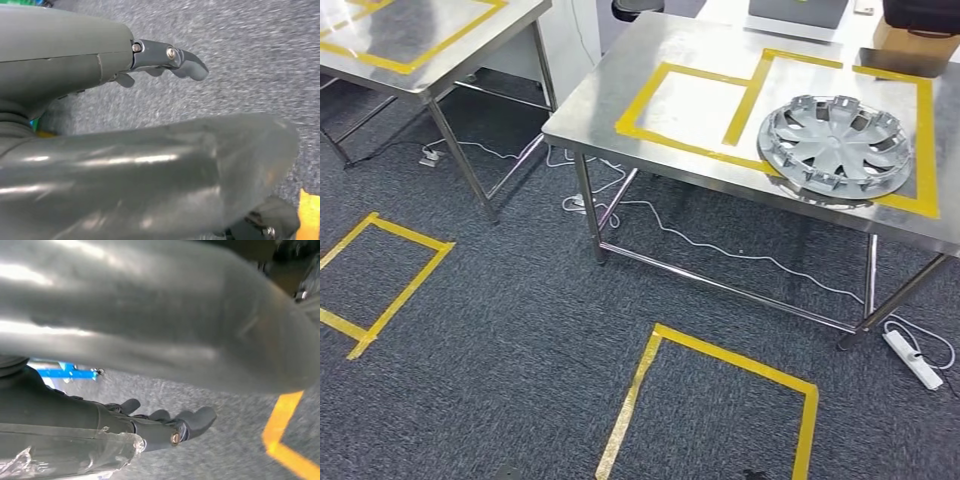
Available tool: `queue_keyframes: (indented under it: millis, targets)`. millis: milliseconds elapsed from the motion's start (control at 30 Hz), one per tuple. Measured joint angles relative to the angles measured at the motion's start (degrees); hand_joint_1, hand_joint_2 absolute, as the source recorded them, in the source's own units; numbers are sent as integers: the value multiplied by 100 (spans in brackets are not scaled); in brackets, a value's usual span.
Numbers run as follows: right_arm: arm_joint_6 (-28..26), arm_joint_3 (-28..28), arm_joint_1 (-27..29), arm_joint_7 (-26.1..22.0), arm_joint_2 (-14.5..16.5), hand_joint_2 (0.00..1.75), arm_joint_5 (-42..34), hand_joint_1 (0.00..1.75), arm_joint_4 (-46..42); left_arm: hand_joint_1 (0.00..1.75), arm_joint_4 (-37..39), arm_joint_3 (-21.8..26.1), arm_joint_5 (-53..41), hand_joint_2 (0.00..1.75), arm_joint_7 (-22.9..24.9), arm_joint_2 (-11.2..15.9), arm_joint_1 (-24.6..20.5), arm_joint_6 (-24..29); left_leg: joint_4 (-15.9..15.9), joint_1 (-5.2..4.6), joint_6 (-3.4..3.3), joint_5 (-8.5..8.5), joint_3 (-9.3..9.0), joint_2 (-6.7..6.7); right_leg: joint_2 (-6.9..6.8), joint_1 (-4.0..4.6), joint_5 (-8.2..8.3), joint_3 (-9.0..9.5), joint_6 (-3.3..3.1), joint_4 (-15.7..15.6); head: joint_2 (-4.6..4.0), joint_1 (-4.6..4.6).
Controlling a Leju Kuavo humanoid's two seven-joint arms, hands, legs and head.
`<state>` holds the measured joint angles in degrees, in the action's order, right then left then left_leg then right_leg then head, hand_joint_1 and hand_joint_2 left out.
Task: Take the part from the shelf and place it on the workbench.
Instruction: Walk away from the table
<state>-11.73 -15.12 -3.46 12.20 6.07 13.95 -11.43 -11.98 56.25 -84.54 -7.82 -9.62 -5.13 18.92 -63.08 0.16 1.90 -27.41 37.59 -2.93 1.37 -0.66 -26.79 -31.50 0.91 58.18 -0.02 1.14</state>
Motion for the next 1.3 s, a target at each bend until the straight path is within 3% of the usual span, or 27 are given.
queue_keyframes:
  millis: [67,100,133,200,233,300,333,400,467,533,567,600,633,667,700,767,833,900,967,1033,1100,1133,1167,1200,1233,1300]
  targets:
    - [2,0,19,2,1,0,4,0,0,0,0,-9,0,175,0,0,-19,-6,-713,9,49,-336,356,183,-186,4,-4,-5,-13,-2,0,20]
    - [1,0,26,3,1,0,16,0,0,0,0,-12,0,175,0,0,-18,-14,-939,20,67,-390,466,207,-281,4,-9,-7,-13,-2,0,21]
    - [0,0,28,4,1,0,34,0,0,0,0,-14,0,175,1,0,-9,-24,-968,31,80,-337,473,221,-371,2,-14,-7,-8,-2,0,21]
    - [-1,0,23,5,1,0,79,0,0,0,0,-15,1,175,5,0,5,-45,-439,43,91,-7,164,335,-524,-4,-32,10,21,0,0,22]
    - [-2,0,19,6,0,0,98,0,0,0,0,-15,7,175,14,-3,1,-65,-51,32,95,132,-61,502,-590,8,-49,22,49,3,0,26]
    - [-3,0,17,13,-1,0,142,0,0,0,0,-14,46,175,66,-11,-28,-126,454,7,25,249,-346,716,-706,46,-93,45,117,5,0,26]
    - [-3,0,17,18,-1,0,165,0,0,0,0,-11,78,175,109,-16,-37,-166,532,-8,-22,233,-381,730,-765,62,-111,65,148,-5,0,22]
    - [-3,0,5,27,1,0,196,0,0,0,0,1,143,87,202,-19,-28,-239,546,-10,-122,240,-379,569,-858,52,-140,129,208,-27,0,8]
    - [-3,0,-7,31,4,0,210,0,0,0,0,16,203,0,267,-19,-14,-317,557,6,-201,262,-383,432,-652,24,-305,82,258,180,0,-7]
    - [-4,0,2,31,5,0,229,0,1,0,0,27,256,0,294,-21,-23,-406,561,12,-257,271,-378,293,-301,12,-678,-233,274,874,0,-33]
    - [-5,0,10,31,5,0,242,0,1,0,0,34,275,0,299,-21,-29,-444,561,7,-272,272,-373,214,-211,14,-850,-440,272,1287,0,-41]
    - [-6,0,19,31,5,0,254,0,2,0,0,42,292,0,303,-19,-29,-476,561,1,-278,272,-372,129,-170,17,-936,-603,267,1589,0,-46]
    - [-7,0,29,31,5,0,265,0,2,0,0,51,315,0,309,-15,-25,-504,560,-3,-279,273,-374,41,-151,18,-902,-676,257,1685,0,-49]
    - [-7,0,36,32,5,0,274,0,2,0,0,66,337,0,314,-8,-21,-534,559,-5,-277,275,-380,-49,-132,17,-753,-635,243,1542,0,-49]
    - [-7,0,41,32,5,0,287,0,2,0,0,87,366,0,317,-2,-18,-569,558,-4,-272,277,-389,-139,-78,11,-525,-493,228,1199,0,-49]
    - [-7,0,39,34,5,0,317,0,2,0,0,134,410,0,314,5,-21,-632,545,-6,-235,281,-389,-295,222,-27,-177,-157,208,414,0,-48]
    - [-6,1,24,38,5,0,349,0,4,0,0,158,434,0,311,9,-22,-665,549,3,-163,307,-353,-419,423,-42,-98,-4,191,73,0,-43]
    - [-6,2,11,43,5,0,368,0,4,0,0,178,449,0,320,17,-13,-685,575,33,-82,347,-315,-520,320,-21,-72,17,136,42,0,-43]
    - [-7,2,10,46,6,0,373,0,4,0,0,197,455,0,331,25,-4,-702,445,28,-25,254,-234,-309,172,-16,-36,36,58,-7,0,-21]
    - [-4,2,21,46,7,0,374,0,4,0,0,210,455,0,334,28,-19,-713,-106,7,16,-70,42,56,-5,-6,-22,51,6,-42,0,17]
    - [-4,2,41,46,5,0,377,0,5,0,0,231,452,0,338,28,-36,-728,-811,16,53,-367,394,183,-205,8,-30,50,-18,-44,0,28]
    - [-5,2,45,47,5,0,380,0,5,0,0,242,450,0,345,29,-34,-740,-976,22,64,-385,471,200,-300,10,-35,51,-22,-44,0,30]
    - [-7,2,44,48,5,0,385,0,5,0,0,250,445,0,354,31,-27,-757,-926,28,71,-298,436,216,-384,11,-41,54,-19,-44,0,29]
    - [-7,2,40,48,6,0,390,0,5,0,0,256,438,0,362,37,-21,-779,-679,32,72,-137,293,256,-457,10,-48,60,-10,-43,0,31]
    - [-5,2,34,48,7,0,394,0,5,0,0,259,429,0,368,42,-20,-800,-315,31,65,41,77,374,-522,14,-58,74,7,-42,0,32]
    - [-3,2,32,47,7,0,401,0,4,0,0,262,412,0,372,50,-45,-843,356,13,28,234,-305,627,-642,51,-102,88,68,-20,0,36]
